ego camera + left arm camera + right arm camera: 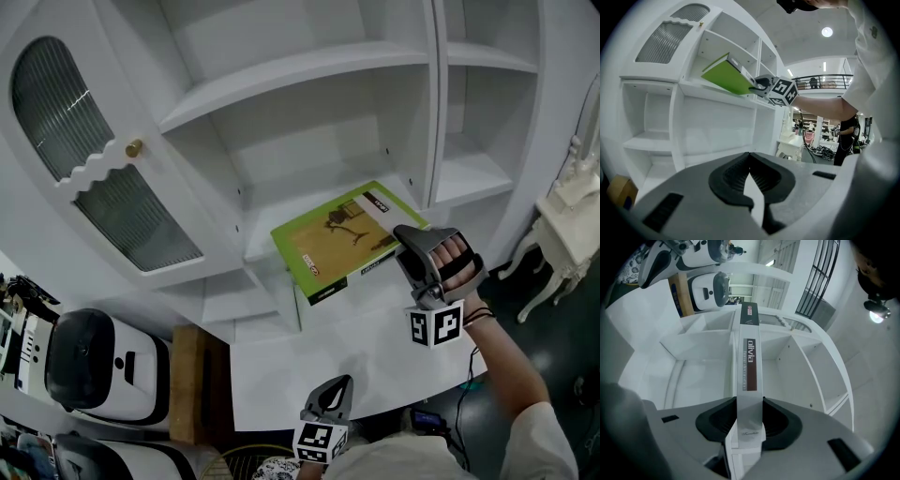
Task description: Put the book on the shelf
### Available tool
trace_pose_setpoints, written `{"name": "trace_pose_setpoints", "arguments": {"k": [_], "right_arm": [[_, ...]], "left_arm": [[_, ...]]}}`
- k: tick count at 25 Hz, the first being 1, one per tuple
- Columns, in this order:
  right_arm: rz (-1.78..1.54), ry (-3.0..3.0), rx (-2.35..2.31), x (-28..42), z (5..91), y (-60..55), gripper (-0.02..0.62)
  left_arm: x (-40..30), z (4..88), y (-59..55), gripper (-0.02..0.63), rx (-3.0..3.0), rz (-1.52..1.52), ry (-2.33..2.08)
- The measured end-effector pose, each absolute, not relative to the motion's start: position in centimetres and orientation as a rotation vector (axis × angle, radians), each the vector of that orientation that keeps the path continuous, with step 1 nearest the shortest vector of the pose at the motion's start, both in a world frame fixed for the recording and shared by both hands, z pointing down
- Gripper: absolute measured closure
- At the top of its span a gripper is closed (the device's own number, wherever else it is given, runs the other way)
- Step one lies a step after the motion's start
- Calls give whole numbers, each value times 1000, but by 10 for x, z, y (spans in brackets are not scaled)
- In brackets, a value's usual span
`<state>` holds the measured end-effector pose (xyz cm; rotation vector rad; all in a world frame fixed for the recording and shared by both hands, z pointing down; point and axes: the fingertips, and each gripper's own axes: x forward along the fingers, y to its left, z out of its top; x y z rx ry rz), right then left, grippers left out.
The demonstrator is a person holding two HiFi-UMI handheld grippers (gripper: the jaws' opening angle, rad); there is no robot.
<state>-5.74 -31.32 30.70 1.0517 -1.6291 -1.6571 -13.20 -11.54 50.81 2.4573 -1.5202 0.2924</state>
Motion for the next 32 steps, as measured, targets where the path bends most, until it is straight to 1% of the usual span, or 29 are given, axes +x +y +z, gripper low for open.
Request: {"name": "trace_pose_setpoints", "arguments": {"k": [17,32], "right_arm": [[-1526,-1493,1058,-54,318,-362,435],[-1471,-1435,1056,-55,330,-381,437]], "left_arm": [[-140,507,-121,603,2454,285,-1529],[-146,508,-124,603,2449,282,-1532]]}}
